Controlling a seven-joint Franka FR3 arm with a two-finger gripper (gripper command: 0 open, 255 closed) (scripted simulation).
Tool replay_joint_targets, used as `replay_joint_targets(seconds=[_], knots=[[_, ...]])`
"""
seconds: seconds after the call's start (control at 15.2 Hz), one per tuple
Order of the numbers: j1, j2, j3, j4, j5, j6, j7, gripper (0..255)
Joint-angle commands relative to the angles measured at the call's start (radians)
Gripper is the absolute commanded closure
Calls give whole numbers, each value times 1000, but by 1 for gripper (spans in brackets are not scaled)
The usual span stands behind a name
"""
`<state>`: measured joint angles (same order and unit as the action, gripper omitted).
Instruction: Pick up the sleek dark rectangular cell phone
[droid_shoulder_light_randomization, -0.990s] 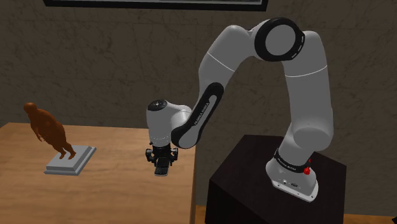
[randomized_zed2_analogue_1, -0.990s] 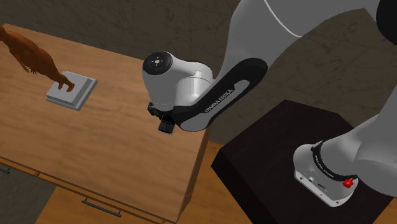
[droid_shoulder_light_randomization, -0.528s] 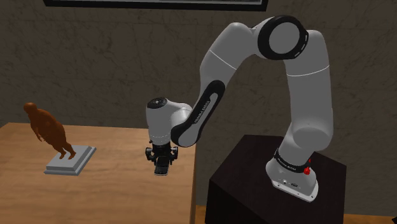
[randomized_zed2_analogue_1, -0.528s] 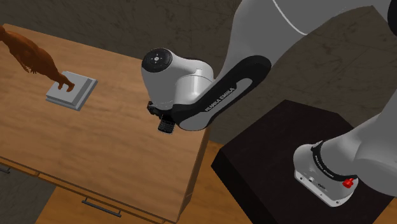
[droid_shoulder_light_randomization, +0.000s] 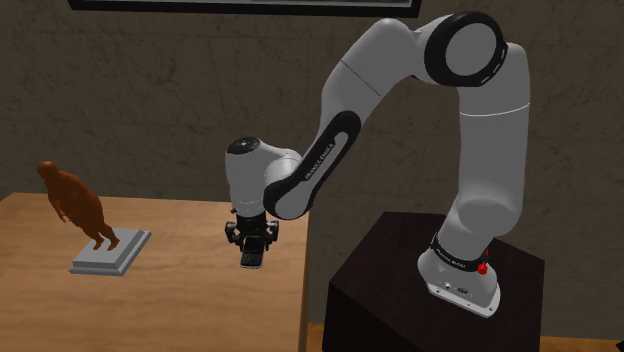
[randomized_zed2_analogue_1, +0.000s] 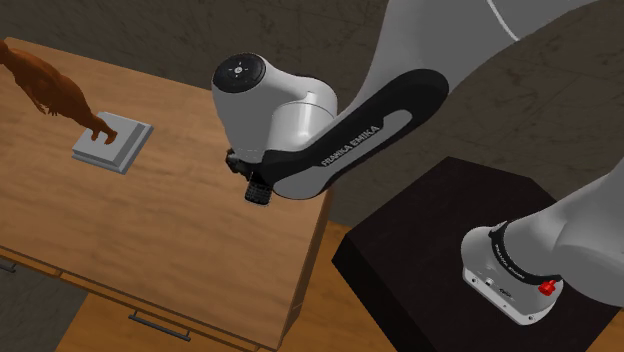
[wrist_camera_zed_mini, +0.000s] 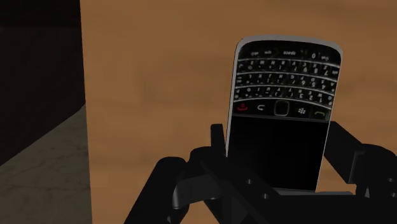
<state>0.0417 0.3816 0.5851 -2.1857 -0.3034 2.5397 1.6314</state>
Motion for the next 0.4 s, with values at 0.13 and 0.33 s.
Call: replay_joint_targets(seconds=[0.13,0.33], knots=[[-24,-47,30,0,45,-41,-29,255],[-30,-60,38,1,57,-53,-38,255]])
